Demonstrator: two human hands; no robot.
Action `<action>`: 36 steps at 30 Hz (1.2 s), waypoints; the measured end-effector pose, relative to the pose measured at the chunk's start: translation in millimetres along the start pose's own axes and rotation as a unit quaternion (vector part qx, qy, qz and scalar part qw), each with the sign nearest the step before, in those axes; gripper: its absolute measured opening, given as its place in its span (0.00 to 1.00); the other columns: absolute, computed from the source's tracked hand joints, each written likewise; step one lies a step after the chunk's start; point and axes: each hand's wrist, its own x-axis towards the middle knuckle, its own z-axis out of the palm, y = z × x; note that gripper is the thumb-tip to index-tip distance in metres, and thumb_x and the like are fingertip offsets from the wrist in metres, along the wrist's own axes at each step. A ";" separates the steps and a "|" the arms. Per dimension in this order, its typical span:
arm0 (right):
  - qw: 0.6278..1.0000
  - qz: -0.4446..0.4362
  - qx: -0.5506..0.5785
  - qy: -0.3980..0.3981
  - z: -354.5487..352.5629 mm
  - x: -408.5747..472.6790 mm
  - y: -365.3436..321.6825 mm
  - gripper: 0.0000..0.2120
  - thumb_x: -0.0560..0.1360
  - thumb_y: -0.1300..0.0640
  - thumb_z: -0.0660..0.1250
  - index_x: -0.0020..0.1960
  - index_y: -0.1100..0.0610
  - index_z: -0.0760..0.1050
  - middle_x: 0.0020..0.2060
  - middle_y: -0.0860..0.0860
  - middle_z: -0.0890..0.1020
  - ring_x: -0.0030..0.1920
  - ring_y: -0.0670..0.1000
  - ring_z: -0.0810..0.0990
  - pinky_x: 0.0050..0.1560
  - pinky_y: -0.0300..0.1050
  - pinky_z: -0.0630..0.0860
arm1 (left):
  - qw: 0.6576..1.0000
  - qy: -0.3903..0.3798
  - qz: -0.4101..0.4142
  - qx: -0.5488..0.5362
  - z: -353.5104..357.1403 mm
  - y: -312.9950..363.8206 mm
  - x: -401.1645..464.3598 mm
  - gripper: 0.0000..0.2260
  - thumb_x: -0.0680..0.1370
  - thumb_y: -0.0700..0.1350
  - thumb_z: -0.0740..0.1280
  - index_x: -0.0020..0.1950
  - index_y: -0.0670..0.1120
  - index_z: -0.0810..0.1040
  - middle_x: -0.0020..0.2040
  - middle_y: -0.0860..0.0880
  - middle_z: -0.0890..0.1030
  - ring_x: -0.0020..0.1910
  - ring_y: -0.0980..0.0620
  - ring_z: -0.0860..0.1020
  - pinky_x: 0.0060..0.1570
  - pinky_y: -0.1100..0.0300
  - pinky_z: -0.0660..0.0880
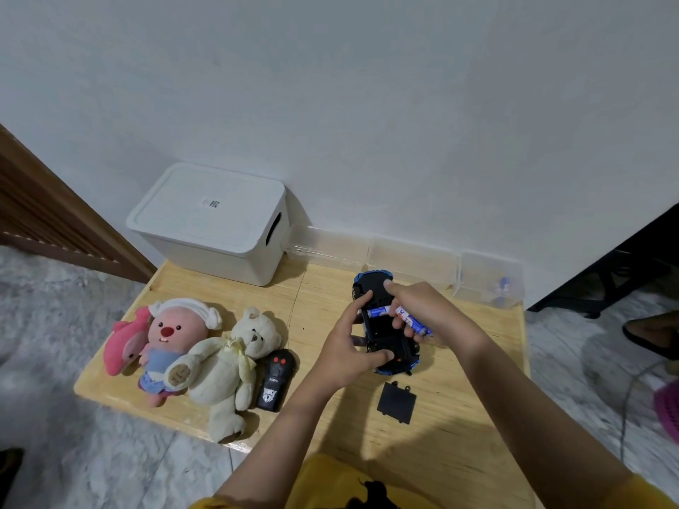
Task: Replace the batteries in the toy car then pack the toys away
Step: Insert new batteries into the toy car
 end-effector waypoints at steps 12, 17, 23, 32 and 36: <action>0.978 -0.050 0.144 -0.142 -7.7 -4.6 2.0 0.10 0.75 0.67 0.66 0.56 0.64 0.76 0.49 0.61 0.84 0.46 0.51 0.85 0.39 0.42 0.81 | 0.999 0.011 -0.022 -0.031 -0.8 -5.7 0.4 0.40 0.65 0.38 0.76 0.71 0.61 0.64 0.62 0.52 0.75 0.55 0.57 0.78 0.54 0.50 0.79; 0.980 -0.056 0.150 -0.114 -5.1 -4.7 8.2 0.10 0.74 0.65 0.69 0.54 0.61 0.76 0.48 0.58 0.84 0.45 0.53 0.85 0.40 0.42 0.80 | 0.999 0.017 -0.020 -0.043 -1.8 -5.9 1.6 0.40 0.65 0.37 0.76 0.72 0.59 0.64 0.62 0.52 0.75 0.56 0.56 0.78 0.54 0.51 0.79; 0.986 -0.054 0.135 -0.076 -3.5 -6.9 12.9 0.08 0.74 0.64 0.68 0.54 0.60 0.77 0.45 0.58 0.85 0.42 0.52 0.86 0.35 0.39 0.79 | 0.998 0.027 -0.020 -0.057 -3.8 -6.3 2.0 0.40 0.67 0.34 0.76 0.72 0.57 0.64 0.61 0.51 0.75 0.55 0.61 0.76 0.52 0.57 0.79; 0.996 -0.092 0.021 0.004 -1.5 -5.7 16.1 0.06 0.73 0.56 0.71 0.47 0.54 0.75 0.42 0.51 0.85 0.18 0.45 0.68 0.19 0.34 0.62 | 0.997 0.024 -0.021 -0.069 -3.0 -2.4 0.9 0.40 0.67 0.34 0.76 0.71 0.59 0.64 0.60 0.51 0.75 0.57 0.47 0.77 0.51 0.52 0.80; 0.988 -0.136 0.019 0.077 -0.4 -9.8 16.7 0.15 0.68 0.54 0.76 0.47 0.58 0.74 0.39 0.53 0.83 0.21 0.48 0.71 0.17 0.33 0.62 | 0.997 0.029 -0.021 -0.071 -3.4 -0.8 0.9 0.40 0.67 0.34 0.76 0.71 0.58 0.64 0.59 0.50 0.75 0.56 0.48 0.78 0.49 0.55 0.80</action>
